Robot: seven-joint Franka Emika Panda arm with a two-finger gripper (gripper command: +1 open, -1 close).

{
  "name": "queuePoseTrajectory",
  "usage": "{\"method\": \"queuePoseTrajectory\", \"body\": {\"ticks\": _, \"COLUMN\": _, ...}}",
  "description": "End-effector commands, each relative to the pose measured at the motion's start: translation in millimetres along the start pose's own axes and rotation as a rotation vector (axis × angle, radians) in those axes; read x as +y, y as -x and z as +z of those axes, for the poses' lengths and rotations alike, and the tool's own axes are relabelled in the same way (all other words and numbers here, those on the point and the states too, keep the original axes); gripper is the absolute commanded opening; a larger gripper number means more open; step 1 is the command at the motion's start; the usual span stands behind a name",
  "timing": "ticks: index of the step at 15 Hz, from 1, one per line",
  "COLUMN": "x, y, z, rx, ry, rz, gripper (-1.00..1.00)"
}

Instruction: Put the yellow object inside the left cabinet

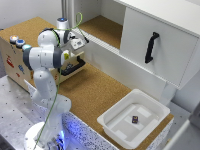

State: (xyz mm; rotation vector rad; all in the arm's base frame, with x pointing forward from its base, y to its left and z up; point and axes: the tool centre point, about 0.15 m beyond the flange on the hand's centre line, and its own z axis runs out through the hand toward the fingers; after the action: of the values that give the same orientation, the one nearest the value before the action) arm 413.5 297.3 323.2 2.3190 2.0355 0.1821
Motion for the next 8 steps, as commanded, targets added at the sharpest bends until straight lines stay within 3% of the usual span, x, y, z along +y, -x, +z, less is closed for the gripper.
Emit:
{"method": "queuePoseTrajectory", "body": {"ticks": 1, "x": 31, "y": -13, "z": -42, "rx": 0.064, "ry": -0.059, "rz": 0.088, "gripper": -1.00}}
{"method": "queuePoseTrajectory", "body": {"ticks": 5, "x": 48, "y": -46, "z": -101, "rx": 0.127, "ry": 0.010, "rz": 0.233, "gripper": -1.00}}
{"method": "queuePoseTrajectory", "body": {"ticks": 8, "x": 81, "y": -83, "z": -127, "rx": 0.137, "ry": 0.058, "rz": 0.522, "gripper": -1.00}}
